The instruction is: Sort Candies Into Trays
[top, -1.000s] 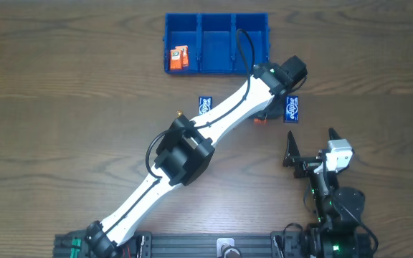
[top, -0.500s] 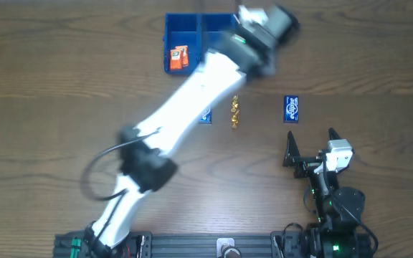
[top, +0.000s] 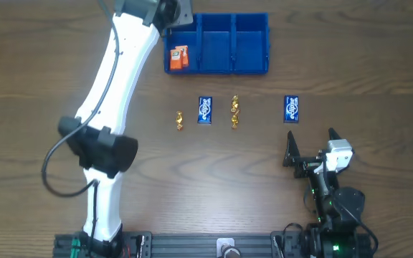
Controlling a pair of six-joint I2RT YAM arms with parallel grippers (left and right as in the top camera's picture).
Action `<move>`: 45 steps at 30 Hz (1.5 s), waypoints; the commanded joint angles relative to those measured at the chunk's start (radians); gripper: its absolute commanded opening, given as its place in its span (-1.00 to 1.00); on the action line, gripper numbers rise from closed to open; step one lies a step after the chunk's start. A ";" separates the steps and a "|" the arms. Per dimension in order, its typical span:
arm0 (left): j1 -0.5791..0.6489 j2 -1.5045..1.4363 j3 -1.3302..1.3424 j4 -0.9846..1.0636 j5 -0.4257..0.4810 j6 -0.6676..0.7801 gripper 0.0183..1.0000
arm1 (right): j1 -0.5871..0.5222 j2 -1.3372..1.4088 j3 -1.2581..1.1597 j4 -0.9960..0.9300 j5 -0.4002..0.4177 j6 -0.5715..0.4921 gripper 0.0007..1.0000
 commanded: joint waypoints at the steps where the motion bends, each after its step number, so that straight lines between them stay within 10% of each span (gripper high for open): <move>1: 0.022 0.079 -0.007 0.005 0.093 0.127 -0.35 | -0.006 -0.007 0.000 -0.010 0.006 -0.013 1.00; 30: 0.042 0.162 -0.008 -0.005 0.126 0.151 -0.25 | -0.006 -0.007 0.000 -0.010 0.006 -0.013 1.00; 38: 0.048 0.162 -0.008 -0.005 0.126 0.138 0.52 | -0.006 -0.007 0.000 -0.010 0.006 -0.013 1.00; 45: 0.054 0.073 -0.008 0.023 0.119 0.095 0.61 | -0.006 -0.007 0.000 -0.010 0.006 -0.013 1.00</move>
